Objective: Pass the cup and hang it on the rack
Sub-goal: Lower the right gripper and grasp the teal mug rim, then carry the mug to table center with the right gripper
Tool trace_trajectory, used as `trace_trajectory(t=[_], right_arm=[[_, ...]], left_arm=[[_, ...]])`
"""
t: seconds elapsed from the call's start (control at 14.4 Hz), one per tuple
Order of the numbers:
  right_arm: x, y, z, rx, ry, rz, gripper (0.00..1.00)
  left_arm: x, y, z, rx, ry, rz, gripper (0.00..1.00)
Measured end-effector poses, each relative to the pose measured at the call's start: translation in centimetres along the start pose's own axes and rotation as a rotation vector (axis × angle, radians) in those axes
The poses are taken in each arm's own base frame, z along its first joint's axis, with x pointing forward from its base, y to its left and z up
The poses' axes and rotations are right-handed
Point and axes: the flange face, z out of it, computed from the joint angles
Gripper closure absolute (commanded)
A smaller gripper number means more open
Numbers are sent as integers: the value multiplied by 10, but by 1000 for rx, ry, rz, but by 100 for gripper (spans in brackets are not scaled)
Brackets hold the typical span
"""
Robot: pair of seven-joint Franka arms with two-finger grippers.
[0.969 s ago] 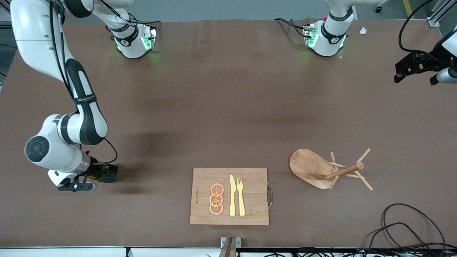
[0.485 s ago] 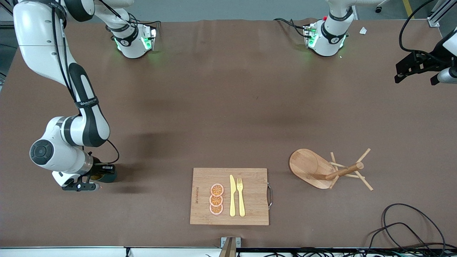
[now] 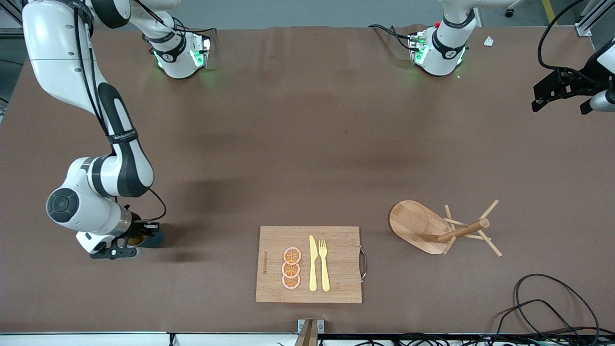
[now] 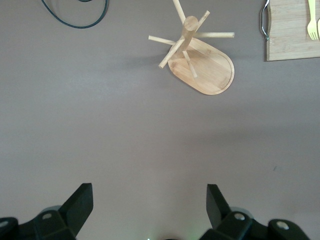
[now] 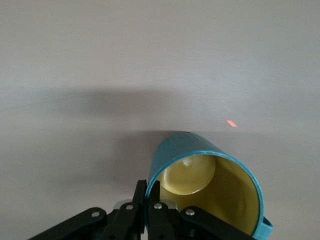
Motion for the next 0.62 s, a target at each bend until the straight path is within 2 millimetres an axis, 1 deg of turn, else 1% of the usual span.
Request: trace_trajectory(t=[0.07, 0.21, 0.35, 0.48, 0.62], right_arm=[[4, -23, -10, 10, -10, -28, 100], [8, -77, -30, 62, -11, -73, 100], [7, -137, -48, 120, 4, -84, 100], [-4, -207, -59, 139, 6, -33, 100], [-25, -288, -72, 153, 15, 7, 100]], left_arm=[[0, 0, 0, 0, 0, 0, 0], [0, 1, 0, 0, 0, 1, 0], [0, 1, 0, 0, 0, 2, 0], [0, 2, 0, 0, 0, 4, 0], [0, 2, 0, 0, 0, 4, 0]])
